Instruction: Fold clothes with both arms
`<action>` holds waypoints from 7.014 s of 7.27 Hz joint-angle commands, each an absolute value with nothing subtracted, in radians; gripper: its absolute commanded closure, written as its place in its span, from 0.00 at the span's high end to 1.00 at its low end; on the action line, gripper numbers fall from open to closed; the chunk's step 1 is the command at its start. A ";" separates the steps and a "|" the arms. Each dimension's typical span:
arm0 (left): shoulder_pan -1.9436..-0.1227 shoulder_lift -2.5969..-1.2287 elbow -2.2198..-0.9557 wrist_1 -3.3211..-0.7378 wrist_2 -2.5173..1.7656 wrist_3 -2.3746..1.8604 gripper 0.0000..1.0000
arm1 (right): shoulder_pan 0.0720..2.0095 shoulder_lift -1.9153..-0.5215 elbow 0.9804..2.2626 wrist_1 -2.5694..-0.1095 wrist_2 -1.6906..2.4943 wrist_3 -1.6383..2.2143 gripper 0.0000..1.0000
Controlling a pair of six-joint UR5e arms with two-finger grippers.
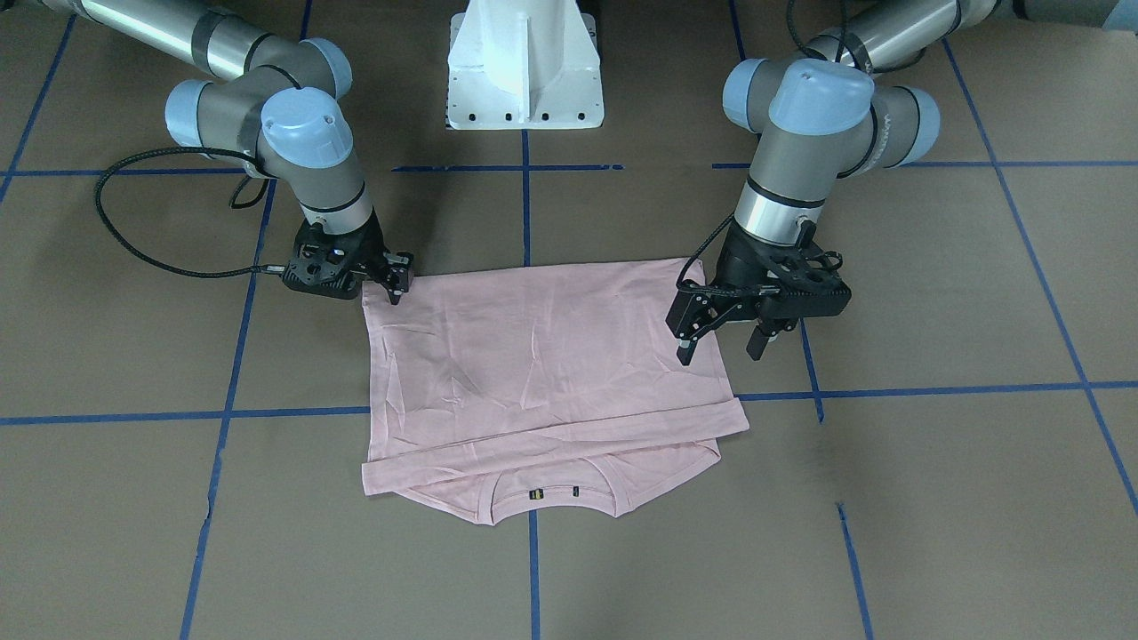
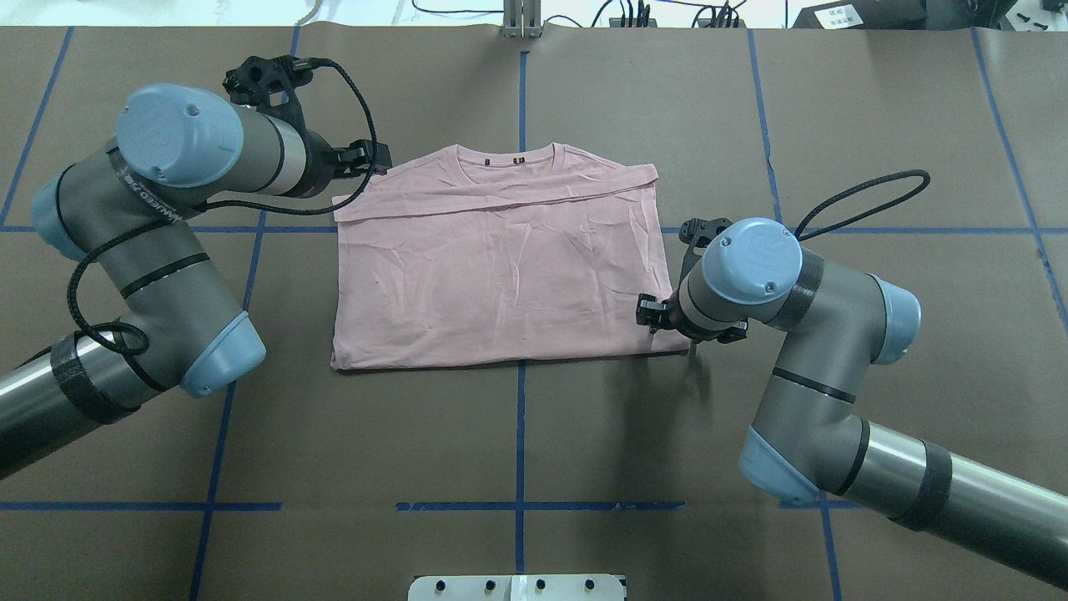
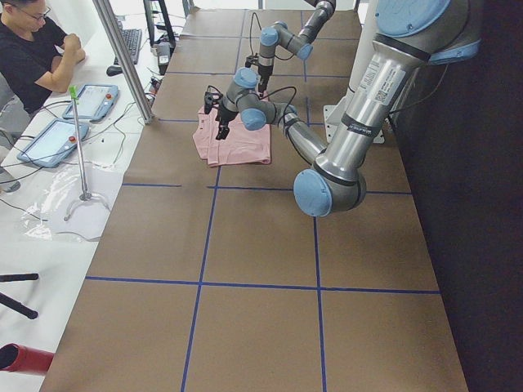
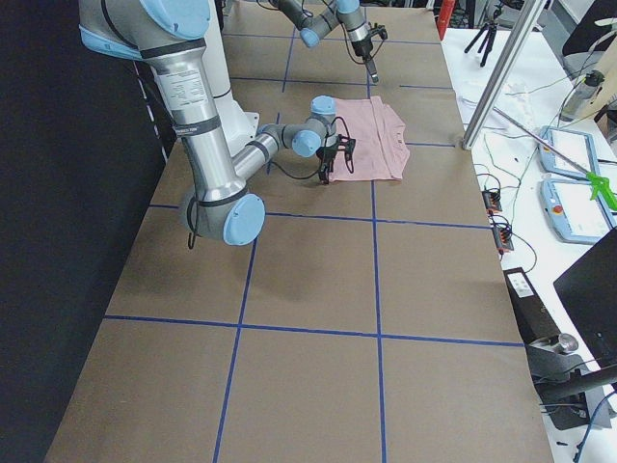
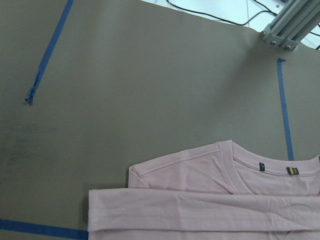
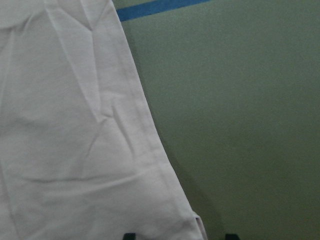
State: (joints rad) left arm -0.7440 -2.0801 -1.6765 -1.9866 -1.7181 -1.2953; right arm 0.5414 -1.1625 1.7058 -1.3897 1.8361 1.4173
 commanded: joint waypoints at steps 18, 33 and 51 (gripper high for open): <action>-0.707 -2.082 -1.718 -1.982 -1.805 -1.406 1.00 | 0.131 -1.576 2.255 -1.387 1.743 1.658 1.00; -0.302 -2.089 -1.784 -1.624 -1.618 -1.902 0.90 | 0.433 -1.348 2.266 -1.384 1.753 1.651 1.00; -0.590 -2.254 -1.504 -1.756 -1.597 -1.669 0.00 | 0.445 -1.348 2.244 -1.384 1.750 1.651 1.00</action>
